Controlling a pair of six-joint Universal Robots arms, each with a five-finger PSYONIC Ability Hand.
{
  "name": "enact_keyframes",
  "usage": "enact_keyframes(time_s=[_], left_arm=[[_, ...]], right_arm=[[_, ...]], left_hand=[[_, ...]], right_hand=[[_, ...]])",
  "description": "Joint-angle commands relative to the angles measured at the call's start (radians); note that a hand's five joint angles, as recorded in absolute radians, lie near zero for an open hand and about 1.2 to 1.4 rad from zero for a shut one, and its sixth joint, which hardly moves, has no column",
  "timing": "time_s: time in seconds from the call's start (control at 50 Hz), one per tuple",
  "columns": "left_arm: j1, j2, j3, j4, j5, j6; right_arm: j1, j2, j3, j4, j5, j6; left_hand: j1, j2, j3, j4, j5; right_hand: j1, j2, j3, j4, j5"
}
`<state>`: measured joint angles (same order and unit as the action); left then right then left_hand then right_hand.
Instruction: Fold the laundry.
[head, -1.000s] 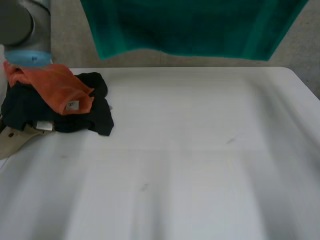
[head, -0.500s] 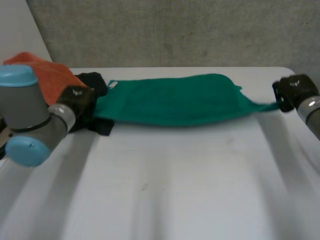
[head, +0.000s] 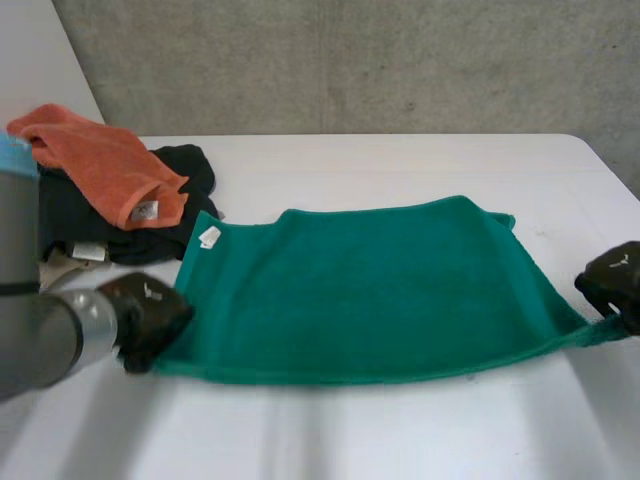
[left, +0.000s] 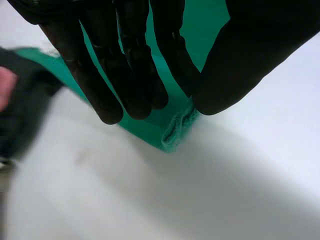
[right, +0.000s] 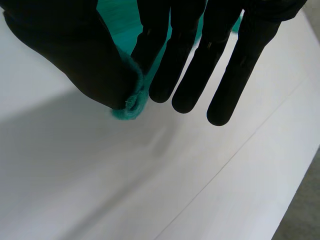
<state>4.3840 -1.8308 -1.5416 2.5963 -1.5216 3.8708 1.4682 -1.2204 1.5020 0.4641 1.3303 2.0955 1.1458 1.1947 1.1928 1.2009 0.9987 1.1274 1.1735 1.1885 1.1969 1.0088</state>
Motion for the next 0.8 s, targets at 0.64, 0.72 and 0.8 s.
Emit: enact_keyframes(time_s=[0.64, 0.72, 0.8], left_arm=[[0.063, -0.367, 1.017, 0.642, -0.104, -0.498], [0.075, -0.370, 0.881, 0.640, -0.098, -0.514], [0.069, -0.378, 0.727, 0.642, -0.091, -0.510]], right_arm=[[0.195, 0.223, -0.712, -0.981, 0.178, 0.658], [0.185, 0.260, -0.689, -0.915, 0.135, 0.658], [0.182, 0.303, -0.631, -0.831, 0.076, 0.655]], left_hand=[[0.250, 0.202, 0.203, 0.195, 0.223], [0.250, 0.202, 0.203, 0.195, 0.223], [0.250, 0.202, 0.203, 0.195, 0.223]], right_hand=[[0.269, 0.223, 0.208, 0.199, 0.213], [0.269, 0.223, 0.208, 0.199, 0.213], [0.269, 0.223, 0.208, 0.199, 0.213]])
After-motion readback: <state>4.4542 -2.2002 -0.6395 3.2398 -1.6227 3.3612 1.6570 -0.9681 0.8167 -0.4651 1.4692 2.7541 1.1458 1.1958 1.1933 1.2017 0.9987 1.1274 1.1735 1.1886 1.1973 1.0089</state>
